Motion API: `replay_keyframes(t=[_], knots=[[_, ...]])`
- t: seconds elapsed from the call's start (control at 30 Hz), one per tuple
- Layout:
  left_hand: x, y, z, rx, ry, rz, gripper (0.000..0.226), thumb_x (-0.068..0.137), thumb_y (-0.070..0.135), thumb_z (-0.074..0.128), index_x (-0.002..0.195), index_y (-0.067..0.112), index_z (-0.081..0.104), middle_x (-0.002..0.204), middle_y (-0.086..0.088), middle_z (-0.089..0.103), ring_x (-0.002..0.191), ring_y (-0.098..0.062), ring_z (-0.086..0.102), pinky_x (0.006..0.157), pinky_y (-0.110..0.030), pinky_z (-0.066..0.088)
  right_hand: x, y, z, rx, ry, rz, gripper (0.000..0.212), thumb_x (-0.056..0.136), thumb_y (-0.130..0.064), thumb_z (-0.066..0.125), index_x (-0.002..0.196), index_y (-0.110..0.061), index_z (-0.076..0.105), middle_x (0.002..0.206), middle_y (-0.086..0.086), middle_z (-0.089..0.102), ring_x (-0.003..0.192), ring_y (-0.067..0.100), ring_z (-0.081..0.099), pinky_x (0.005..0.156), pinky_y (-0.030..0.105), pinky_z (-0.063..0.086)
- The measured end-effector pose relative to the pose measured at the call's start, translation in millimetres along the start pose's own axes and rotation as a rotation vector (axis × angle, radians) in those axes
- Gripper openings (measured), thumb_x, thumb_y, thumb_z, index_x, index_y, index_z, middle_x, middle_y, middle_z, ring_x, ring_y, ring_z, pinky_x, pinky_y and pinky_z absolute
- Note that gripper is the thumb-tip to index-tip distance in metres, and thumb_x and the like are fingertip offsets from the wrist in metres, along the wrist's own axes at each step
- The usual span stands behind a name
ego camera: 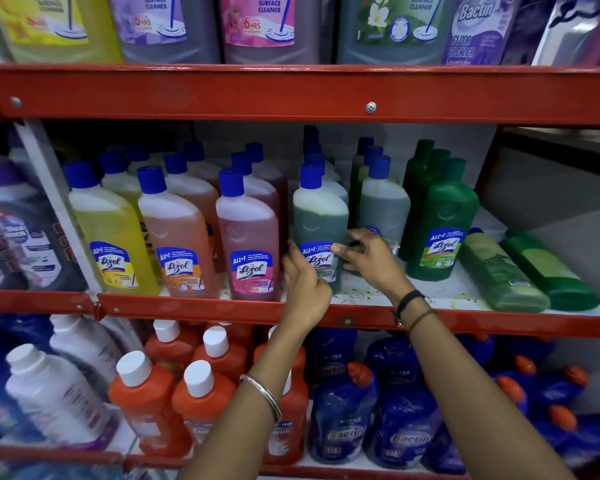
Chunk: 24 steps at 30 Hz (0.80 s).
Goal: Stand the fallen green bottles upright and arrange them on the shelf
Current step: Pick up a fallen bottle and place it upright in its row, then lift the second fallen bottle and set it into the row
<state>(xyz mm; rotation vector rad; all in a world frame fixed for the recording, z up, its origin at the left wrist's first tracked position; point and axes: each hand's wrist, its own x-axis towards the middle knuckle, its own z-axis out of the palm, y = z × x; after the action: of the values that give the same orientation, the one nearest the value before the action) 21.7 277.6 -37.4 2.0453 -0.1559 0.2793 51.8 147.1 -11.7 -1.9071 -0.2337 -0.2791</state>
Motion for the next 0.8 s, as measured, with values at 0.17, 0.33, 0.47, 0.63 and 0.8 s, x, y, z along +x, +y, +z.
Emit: replay_keyframes(t=[0.17, 0.33, 0.47, 0.63, 0.8], knots=[[-3, 7, 5, -0.006, -0.023, -0.018, 0.086, 0.079, -0.005, 0.045, 0.144, 0.003, -0.011, 0.148, -0.02, 0.013, 0.137, -0.035, 0.019, 0.113, -0.038, 0.023, -4, 1, 0, -0.11, 0.056, -0.038, 0.038, 0.082, -0.029, 0.067, 0.112, -0.007, 0.062, 0.097, 0.005, 0.068, 0.089, 0.021, 0.068, 0.075, 0.036, 0.058], [-21, 23, 27, -0.033, 0.25, 0.108, 0.077, 0.074, -0.005, 0.049, 0.142, -0.002, 0.013, 0.149, -0.025, 0.013, 0.138, -0.039, 0.018, 0.116, -0.042, 0.02, -12, -5, -6, -0.225, 0.098, -0.068, 0.04, 0.08, -0.034, 0.069, 0.106, -0.003, 0.065, 0.092, 0.011, 0.072, 0.078, 0.015, 0.064, 0.071, 0.027, 0.049], [-33, 54, 50, -0.1, 0.358, 0.412, 0.055, 0.074, -0.001, 0.046, 0.128, 0.005, 0.036, 0.141, -0.015, 0.028, 0.133, -0.024, 0.027, 0.11, -0.028, 0.026, -37, -6, -49, -0.179, 0.186, -0.064, 0.03, 0.081, -0.035, 0.067, 0.097, -0.009, 0.071, 0.084, 0.008, 0.074, 0.075, 0.018, 0.071, 0.073, 0.033, 0.057], [-28, 89, 102, -0.167, 0.083, 0.468, 0.034, 0.08, 0.001, 0.046, 0.114, 0.005, 0.046, 0.115, -0.009, 0.048, 0.106, -0.016, 0.046, 0.094, -0.018, 0.035, -67, 18, -147, -0.49, 0.549, 0.048, 0.024, 0.085, -0.035, 0.057, 0.083, -0.015, 0.07, 0.078, 0.011, 0.073, 0.074, 0.03, 0.069, 0.064, 0.037, 0.054], [-15, 110, 179, -0.055, -0.273, 0.202, 0.028, 0.087, 0.006, 0.047, 0.113, -0.002, 0.047, 0.114, -0.025, 0.054, 0.104, -0.036, 0.054, 0.086, -0.038, 0.045, -69, 40, -205, -0.879, 0.373, 0.549, 0.038, 0.089, -0.031, 0.05, 0.108, 0.002, 0.056, 0.115, 0.027, 0.059, 0.104, 0.039, 0.058, 0.081, 0.041, 0.047]])
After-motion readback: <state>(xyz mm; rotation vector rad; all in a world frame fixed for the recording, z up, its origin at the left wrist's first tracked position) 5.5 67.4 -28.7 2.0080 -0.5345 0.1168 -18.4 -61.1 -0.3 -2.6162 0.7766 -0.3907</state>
